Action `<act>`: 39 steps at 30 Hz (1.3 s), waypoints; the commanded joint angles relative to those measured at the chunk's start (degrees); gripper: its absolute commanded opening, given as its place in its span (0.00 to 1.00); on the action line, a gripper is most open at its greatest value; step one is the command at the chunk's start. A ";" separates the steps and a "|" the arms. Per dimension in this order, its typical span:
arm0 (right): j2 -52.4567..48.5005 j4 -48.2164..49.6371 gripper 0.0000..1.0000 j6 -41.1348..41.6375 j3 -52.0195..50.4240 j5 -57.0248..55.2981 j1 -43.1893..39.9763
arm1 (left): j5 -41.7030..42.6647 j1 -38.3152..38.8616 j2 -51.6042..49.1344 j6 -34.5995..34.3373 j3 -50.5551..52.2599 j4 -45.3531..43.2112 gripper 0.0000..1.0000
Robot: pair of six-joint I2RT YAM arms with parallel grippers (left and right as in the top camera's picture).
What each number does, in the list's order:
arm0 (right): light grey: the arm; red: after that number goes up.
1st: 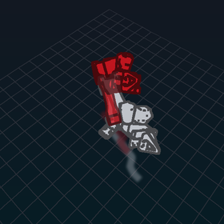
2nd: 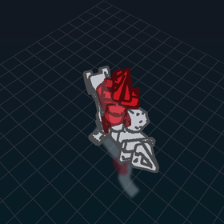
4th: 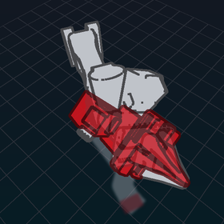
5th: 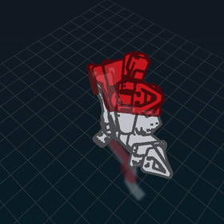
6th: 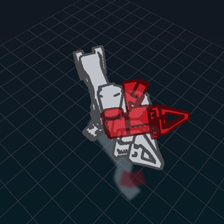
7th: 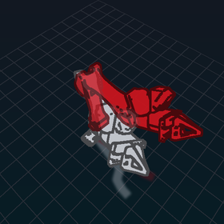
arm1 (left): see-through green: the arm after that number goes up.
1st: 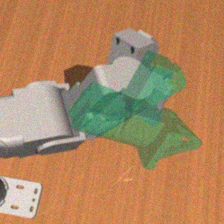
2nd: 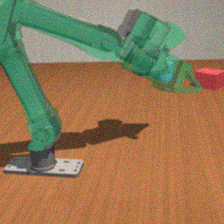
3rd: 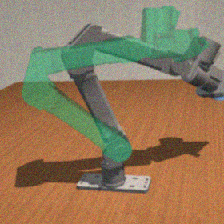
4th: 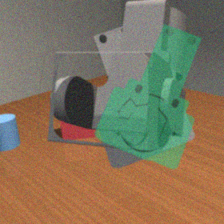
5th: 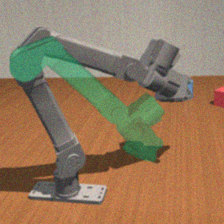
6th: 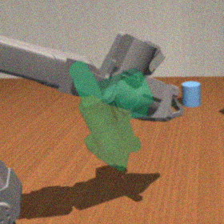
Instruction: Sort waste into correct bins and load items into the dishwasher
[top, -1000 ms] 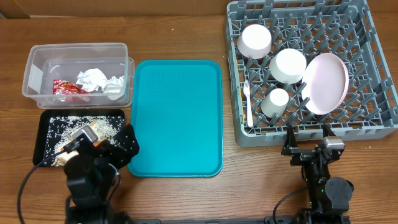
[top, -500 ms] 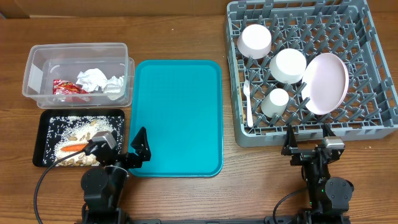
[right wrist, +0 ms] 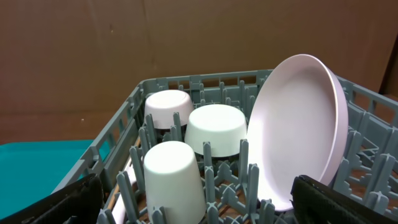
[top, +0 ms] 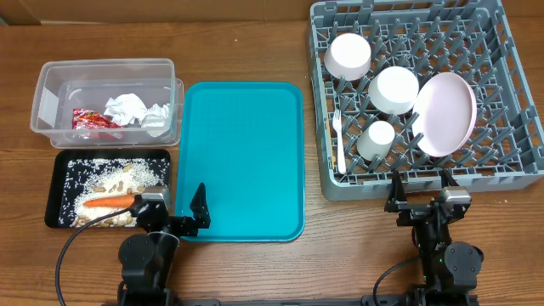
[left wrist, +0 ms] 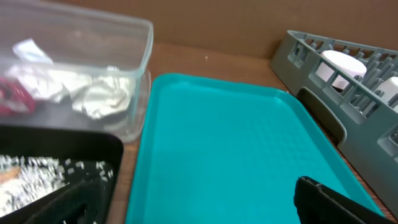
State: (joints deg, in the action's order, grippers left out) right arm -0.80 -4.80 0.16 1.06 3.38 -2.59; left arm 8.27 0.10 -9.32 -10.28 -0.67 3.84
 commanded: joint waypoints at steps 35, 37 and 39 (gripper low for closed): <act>0.63 0.15 1.00 -0.22 -0.61 -0.72 -0.28 | -10.80 2.56 9.14 8.76 0.39 0.28 1.00; 0.63 0.15 1.00 -0.22 -0.61 -0.70 -0.28 | -10.80 2.56 9.11 8.76 0.39 0.28 1.00; 0.63 0.15 1.00 -0.22 -0.61 -0.72 -0.28 | -10.80 2.56 9.11 8.76 0.39 0.28 1.00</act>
State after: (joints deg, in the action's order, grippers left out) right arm -0.80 -4.78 0.19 1.06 3.36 -2.59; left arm -1.83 2.28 -0.91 -0.23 -0.67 4.32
